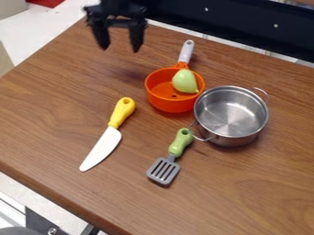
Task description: Moved the plastic pan to the middle of the table
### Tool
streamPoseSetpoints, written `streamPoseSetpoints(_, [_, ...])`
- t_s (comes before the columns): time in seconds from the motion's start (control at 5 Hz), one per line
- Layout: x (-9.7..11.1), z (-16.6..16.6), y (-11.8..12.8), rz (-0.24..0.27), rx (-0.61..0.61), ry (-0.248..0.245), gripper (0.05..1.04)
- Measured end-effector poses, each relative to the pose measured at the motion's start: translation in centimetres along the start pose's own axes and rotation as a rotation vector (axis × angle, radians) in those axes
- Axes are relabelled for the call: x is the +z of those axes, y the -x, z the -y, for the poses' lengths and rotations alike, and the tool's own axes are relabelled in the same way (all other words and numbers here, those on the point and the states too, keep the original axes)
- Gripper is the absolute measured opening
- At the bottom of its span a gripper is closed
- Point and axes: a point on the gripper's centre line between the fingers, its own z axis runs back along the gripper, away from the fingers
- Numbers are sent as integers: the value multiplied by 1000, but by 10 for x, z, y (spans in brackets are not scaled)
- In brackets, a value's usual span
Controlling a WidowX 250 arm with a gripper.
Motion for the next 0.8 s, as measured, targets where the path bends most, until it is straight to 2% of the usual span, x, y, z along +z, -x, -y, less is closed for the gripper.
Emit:
streamPoseSetpoints(0.2, [8,-6,17,2,-66,8,997])
streamPoseSetpoints(0.4, [11,1,31,-34,-134,33,997])
streamPoseSetpoints(0.6, [29,21,33,-66,-176,43,997])
streamPoseSetpoints(0.8, [32,46,49,-67,-236,18,997])
